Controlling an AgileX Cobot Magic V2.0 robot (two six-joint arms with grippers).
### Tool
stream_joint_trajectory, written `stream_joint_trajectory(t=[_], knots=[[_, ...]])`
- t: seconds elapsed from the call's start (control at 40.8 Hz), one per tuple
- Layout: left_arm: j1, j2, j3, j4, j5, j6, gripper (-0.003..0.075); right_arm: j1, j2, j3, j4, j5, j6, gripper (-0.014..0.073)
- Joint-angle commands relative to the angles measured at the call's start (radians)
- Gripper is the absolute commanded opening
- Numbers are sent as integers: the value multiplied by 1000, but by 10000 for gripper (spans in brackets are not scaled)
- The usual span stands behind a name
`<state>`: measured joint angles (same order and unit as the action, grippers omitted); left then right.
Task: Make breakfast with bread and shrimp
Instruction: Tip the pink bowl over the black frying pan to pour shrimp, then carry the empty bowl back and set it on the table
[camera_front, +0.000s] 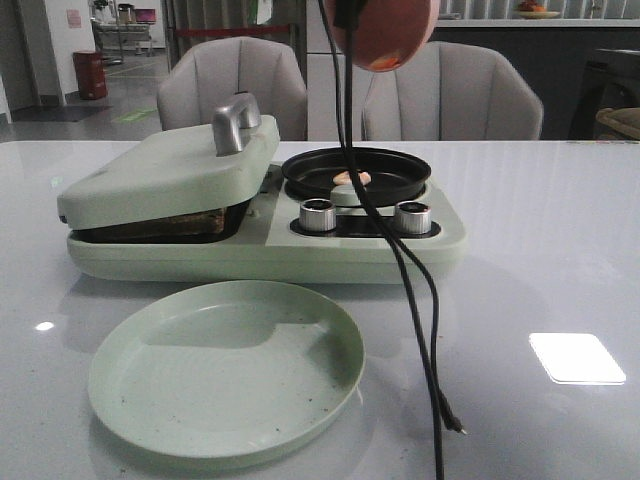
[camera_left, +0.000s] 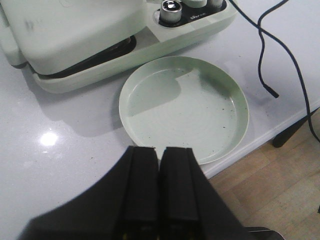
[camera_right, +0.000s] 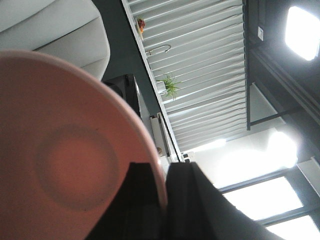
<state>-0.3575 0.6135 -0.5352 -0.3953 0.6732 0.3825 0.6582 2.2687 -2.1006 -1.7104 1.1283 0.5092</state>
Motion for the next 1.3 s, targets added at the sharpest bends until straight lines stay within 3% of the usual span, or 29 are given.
stream_joint_trajectory(t=[0.0,0.343,0.441,0.564,0.785,0.907,1.275], knots=[[-9,0,-29,-22,-69,-5,101,-1,-76,-36,-96,53,-4,45],[-9,0,-29,-22,-69,-5,101,-1,-76,-36,-60,60,-4,45],[-9,0,-29,-22,-69,-5,101,-3,-82,-36,74,69,-17,45],[-9,0,-29,-22,-69,-5,101,-32,-91,-36,286,132,-138,45],[-9,0,-29,-22,-69,-5,101,-174,-168,-15,756,199,-180,45],[-9,0,-29,-22,-69,-5,101,-266,-257,62,953,181,-195,45],[-9,0,-29,-22,-69,-5,101,-491,-615,548,1258,16,-244,45]])
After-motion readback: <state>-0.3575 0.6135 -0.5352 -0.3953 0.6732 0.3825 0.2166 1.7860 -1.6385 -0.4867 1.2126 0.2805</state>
